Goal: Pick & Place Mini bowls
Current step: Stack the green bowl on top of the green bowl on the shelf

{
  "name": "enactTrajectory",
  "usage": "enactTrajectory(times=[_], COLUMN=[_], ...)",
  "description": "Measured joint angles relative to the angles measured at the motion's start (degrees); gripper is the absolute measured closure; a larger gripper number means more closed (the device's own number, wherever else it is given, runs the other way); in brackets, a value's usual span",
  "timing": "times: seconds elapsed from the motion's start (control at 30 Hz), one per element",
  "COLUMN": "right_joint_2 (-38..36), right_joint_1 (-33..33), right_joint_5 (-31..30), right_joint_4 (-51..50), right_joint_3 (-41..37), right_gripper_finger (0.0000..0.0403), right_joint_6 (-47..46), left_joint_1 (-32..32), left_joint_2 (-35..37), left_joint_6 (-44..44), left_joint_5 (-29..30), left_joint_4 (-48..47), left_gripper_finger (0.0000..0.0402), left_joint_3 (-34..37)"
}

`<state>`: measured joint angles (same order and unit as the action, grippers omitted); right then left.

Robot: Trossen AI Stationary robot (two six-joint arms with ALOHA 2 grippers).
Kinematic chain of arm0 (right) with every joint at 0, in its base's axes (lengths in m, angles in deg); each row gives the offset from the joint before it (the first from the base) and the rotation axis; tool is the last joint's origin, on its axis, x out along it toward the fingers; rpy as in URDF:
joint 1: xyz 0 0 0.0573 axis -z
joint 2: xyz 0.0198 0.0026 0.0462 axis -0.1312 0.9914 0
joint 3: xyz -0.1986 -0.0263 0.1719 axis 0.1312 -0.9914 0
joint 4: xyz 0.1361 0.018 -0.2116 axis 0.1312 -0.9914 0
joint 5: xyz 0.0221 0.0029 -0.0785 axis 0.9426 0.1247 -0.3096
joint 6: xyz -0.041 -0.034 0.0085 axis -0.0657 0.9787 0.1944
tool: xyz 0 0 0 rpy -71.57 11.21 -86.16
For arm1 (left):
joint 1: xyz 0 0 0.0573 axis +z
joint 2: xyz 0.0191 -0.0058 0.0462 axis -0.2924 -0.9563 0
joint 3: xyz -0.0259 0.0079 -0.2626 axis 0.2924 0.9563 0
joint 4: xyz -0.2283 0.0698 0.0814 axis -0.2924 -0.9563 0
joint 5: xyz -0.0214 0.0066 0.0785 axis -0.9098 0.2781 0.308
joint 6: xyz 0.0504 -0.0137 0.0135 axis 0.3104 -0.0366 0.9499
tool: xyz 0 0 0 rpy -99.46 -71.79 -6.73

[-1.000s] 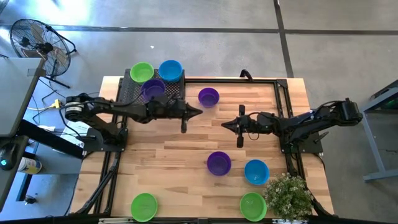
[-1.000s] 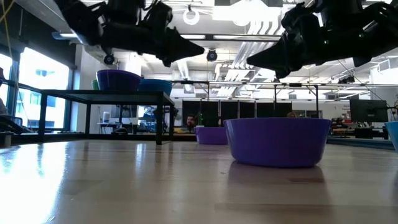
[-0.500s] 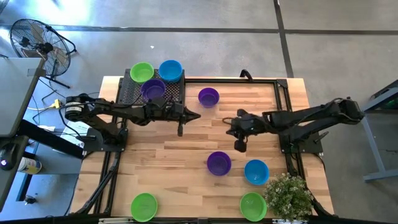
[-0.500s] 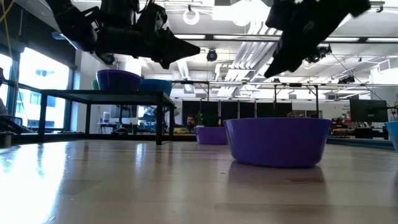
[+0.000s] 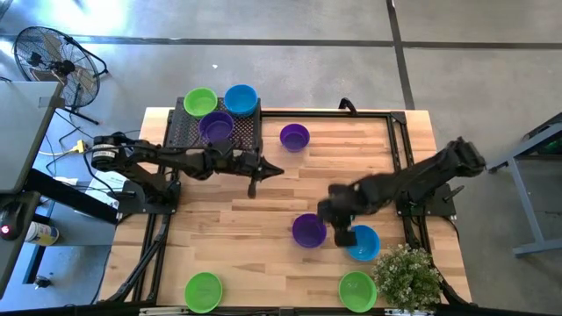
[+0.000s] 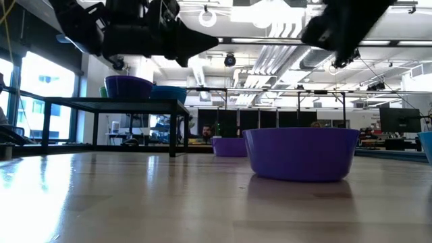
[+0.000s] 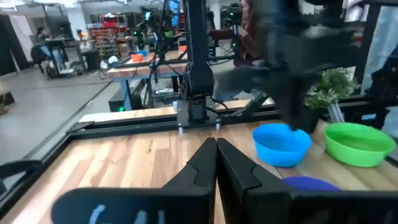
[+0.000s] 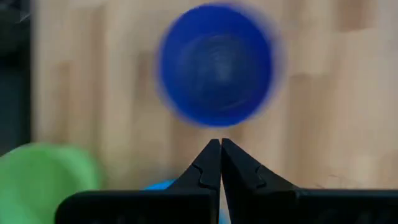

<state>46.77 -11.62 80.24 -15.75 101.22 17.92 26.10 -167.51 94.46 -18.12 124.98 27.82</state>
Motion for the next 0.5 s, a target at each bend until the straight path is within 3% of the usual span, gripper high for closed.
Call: enactTrajectory(times=[0.17,0.5], right_joint_2=[5.2,11.4], right_joint_1=[-7.0,-17.0], right_joint_5=[4.8,10.3], right_joint_4=[-1.0,2.6], right_joint_3=[2.6,2.1], right_gripper_finger=[0.0378,0.0252], right_joint_6=[-6.0,-14.6], left_joint_1=[-2.2,-2.5], left_joint_2=[0.0,0.0], left_joint_6=[2.9,3.7], left_joint_5=[2.2,3.3], left_joint_4=[0.4,0.6], left_gripper_finger=[0.0401,0.0401], left_joint_3=[0.0,-0.1])
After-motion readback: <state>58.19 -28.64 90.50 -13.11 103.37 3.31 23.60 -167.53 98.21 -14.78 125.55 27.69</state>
